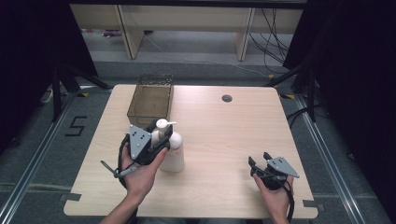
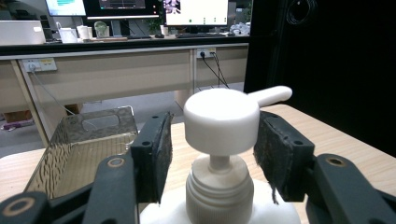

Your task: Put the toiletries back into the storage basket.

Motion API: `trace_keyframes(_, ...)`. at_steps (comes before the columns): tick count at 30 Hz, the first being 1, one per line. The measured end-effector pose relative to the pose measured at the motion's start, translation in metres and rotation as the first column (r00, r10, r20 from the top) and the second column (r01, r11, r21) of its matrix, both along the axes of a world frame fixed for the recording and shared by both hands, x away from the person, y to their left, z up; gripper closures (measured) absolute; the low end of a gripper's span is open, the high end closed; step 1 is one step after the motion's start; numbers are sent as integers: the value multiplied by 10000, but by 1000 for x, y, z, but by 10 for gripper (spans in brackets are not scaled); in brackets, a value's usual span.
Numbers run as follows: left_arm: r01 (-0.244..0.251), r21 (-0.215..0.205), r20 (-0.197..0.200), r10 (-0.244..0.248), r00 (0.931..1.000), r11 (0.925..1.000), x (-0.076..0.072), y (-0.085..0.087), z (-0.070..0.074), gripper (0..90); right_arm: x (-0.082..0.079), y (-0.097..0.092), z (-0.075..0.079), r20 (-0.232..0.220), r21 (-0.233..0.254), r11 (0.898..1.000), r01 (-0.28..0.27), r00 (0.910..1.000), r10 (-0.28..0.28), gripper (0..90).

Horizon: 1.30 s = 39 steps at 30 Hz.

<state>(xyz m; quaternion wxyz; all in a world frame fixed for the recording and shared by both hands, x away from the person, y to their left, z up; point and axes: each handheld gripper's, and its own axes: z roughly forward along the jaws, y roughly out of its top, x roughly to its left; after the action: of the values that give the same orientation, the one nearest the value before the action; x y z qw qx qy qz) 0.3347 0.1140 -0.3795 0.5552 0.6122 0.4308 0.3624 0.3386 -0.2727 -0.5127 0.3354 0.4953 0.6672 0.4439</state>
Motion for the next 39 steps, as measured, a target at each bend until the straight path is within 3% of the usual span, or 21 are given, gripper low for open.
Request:
trace_keyframes(1, 11, 25, 10, -11, 10000, 10000, 0, 0, 1, 478, -2, 3, 0, -318, 401, 9991, 168, 9994, -156, 364)
trace_keyframes(4, -23, 95, -44, 23, 10000, 10000, 1, -2, 1, 491, -1, 4, -1, -146, 498, 9987, 73, 9999, -66, 364)
trace_keyframes(9, -49, 198, -67, 50, 10000, 9998, 2, -2, 1, 533, -2, 3, 0, -349, 420, 9990, 122, 9993, -108, 362)
trace_keyframes(13, 19, 74, -27, -19, 10000, 10000, 3, -3, 2, 577, -1, 3, 0, -259, 353, 9993, 73, 9996, -64, 362)
trace_keyframes(21, 228, 131, -194, -226, 9996, 9997, 3, 0, 5, 588, -1, 3, 0, -219, 457, 9990, 20, 9998, -10, 361)
trace_keyframes(22, 239, 138, -203, -236, 9995, 9996, 3, 0, 5, 589, 0, 1, 0, -77, 162, 9998, -65, 9999, 66, 361)
trace_keyframes(25, 306, 172, -193, -303, 9994, 9994, 3, -1, 5, 589, 0, 3, -1, -218, 393, 9992, -34, 9998, 43, 361)
trace_keyframes(27, 317, 172, -185, -314, 9993, 9994, 2, -1, 5, 590, 0, 2, 0, -173, 228, 9997, 27, 9998, -23, 361)
trace_keyframes(34, 428, 166, -2, -428, 9991, 9989, 3, 2, 13, 590, -1, 3, 0, -228, 379, 9993, -5, 9997, 13, 361)
trace_keyframes(35, 421, 174, 38, -422, 9991, 9990, 4, 3, 14, 590, 0, 1, 0, -103, 159, 9999, -65, 9999, 66, 361)
trace_keyframes(36, 440, 191, 39, -441, 9990, 9989, 4, 3, 15, 590, -1, 3, 0, -222, 469, 9989, 35, 9998, -25, 361)
trace_keyframes(39, 387, 186, 137, -390, 9991, 9991, 5, 5, 18, 590, -1, 3, -1, -168, 475, 9988, 93, 9998, -85, 361)
